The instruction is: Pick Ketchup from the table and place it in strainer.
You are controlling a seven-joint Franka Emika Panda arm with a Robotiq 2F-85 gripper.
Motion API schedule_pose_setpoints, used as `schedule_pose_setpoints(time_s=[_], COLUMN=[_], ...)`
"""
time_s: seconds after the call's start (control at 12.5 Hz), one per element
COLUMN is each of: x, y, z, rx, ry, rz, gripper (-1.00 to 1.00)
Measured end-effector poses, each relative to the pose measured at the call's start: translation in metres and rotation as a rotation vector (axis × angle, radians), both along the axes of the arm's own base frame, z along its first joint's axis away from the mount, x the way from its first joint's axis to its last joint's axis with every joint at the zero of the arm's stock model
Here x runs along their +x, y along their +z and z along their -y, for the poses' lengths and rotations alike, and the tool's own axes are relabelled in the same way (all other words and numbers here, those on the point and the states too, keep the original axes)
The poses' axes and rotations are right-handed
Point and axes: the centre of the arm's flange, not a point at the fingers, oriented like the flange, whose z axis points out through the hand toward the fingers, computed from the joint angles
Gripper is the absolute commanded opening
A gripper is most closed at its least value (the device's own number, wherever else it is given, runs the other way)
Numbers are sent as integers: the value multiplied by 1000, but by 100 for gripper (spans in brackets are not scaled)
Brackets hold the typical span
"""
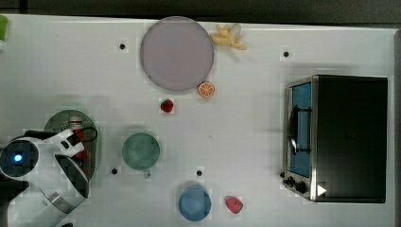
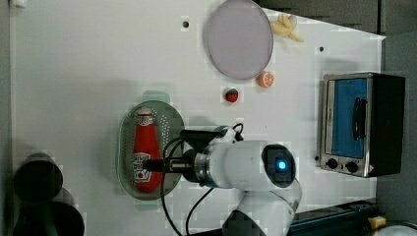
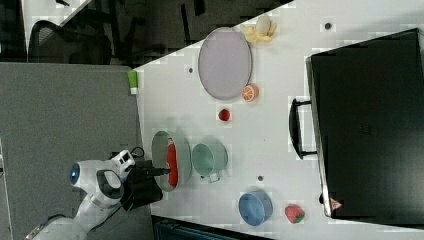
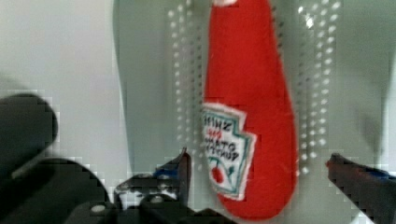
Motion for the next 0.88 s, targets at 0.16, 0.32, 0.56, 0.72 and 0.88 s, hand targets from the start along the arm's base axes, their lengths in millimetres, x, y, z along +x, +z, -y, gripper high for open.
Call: schedule_pose_setpoints(time_s=[0.16,0.32,0.56,0.72,0.88], x=[12,29,63,85,105], y=[32,75,150,193,229], z=[10,36,91,146,214], rx=[-16,-73,-147,-194,-246], ry=[-15,-52,-171,-287,-418], rz=[62,120,204,230,210], gripper=[100,100,100,100,100])
